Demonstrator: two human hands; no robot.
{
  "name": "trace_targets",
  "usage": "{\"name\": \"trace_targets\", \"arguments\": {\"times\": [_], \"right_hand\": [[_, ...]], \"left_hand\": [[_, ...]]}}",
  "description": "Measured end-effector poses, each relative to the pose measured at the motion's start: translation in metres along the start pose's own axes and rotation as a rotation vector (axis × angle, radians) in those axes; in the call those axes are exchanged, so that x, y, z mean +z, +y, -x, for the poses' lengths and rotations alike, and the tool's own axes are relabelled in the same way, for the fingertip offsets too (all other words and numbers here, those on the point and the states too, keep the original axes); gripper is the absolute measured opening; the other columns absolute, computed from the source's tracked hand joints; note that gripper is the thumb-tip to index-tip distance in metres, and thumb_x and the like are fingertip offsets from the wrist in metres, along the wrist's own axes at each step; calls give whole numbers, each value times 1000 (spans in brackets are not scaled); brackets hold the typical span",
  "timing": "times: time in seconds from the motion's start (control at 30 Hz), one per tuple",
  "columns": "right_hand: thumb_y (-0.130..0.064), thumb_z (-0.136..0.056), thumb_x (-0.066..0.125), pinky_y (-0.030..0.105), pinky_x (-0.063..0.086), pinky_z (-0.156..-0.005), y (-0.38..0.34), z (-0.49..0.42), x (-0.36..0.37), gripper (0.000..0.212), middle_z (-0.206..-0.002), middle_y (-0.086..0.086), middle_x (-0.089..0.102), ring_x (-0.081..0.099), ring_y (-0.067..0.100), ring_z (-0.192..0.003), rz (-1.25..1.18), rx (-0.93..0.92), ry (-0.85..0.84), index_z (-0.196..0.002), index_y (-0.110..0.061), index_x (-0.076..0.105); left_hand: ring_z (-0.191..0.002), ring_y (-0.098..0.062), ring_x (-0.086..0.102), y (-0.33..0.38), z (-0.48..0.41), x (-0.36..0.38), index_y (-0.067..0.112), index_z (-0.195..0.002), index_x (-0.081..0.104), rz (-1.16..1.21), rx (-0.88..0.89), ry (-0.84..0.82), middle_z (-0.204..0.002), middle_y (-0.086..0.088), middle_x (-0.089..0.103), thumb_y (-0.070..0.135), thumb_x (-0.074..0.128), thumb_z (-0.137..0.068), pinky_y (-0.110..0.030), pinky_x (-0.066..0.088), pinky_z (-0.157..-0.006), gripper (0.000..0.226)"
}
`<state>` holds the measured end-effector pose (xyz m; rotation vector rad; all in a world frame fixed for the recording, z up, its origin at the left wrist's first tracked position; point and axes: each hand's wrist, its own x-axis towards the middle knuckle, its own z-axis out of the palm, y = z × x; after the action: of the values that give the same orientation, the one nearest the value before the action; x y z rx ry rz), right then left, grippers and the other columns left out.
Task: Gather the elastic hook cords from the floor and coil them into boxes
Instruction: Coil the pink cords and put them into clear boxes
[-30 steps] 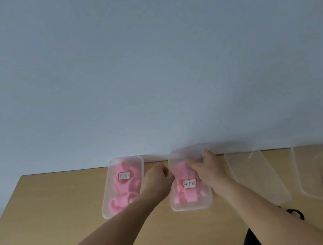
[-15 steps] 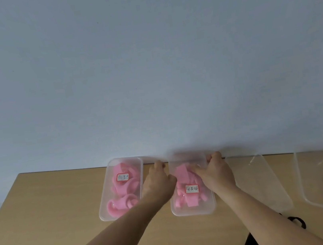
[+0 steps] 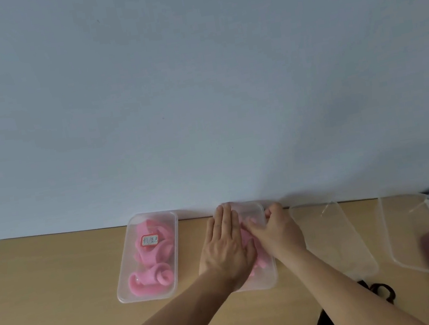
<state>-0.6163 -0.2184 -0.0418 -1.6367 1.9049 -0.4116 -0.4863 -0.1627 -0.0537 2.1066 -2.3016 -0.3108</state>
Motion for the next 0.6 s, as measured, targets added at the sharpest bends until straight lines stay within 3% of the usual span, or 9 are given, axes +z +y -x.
{"name": "trace_targets", "arguments": {"times": [0.2, 0.3, 0.43, 0.53, 0.6], "right_hand": [[-57, -87, 54, 27, 35, -53, 1, -8, 1, 37, -80, -6, 60, 56, 14, -70, -25, 7, -49, -88, -20, 55], [-47, -97, 43, 32, 33, -58, 0, -20, 0, 38, -68, -6, 54, 50, 19, -66, -91, 25, -16, -73, -21, 54], [-41, -97, 46, 31, 34, -56, 1, -30, 11, 40, -63, -6, 55, 53, 22, -67, -300, 145, -9, -65, -20, 54], [-37, -93, 51, 29, 36, -54, 1, -29, 16, 40, -47, -11, 55, 50, 6, -47, -506, 252, -28, -58, -23, 61], [-35, -93, 49, 28, 35, -53, -4, -27, 13, 39, -46, -12, 53, 48, 9, -48, -495, 242, -39, -57, -23, 58]], "left_hand": [[-147, -28, -28, -1, 0, 1, 2, -153, -7, -8, 13, -14, -161, -17, -20, 57, -10, -89, -39, -19, -119, 85], [-147, -30, -27, 1, -1, 0, 2, -152, -12, -21, 9, -26, -159, -18, -24, 62, -4, -92, -40, -21, -117, 86], [-145, -31, -32, 0, -1, 2, 6, -152, -15, -25, 25, -47, -157, -18, -30, 66, -4, -90, -44, -17, -120, 87], [-143, -29, -35, -1, -2, 3, 11, -152, -17, -11, 28, -47, -156, -16, -33, 66, -4, -92, -45, -16, -120, 83], [-143, -28, -36, -2, -1, 3, 10, -152, -17, -4, 31, -50, -156, -15, -34, 66, -1, -93, -45, -16, -121, 83]]}}
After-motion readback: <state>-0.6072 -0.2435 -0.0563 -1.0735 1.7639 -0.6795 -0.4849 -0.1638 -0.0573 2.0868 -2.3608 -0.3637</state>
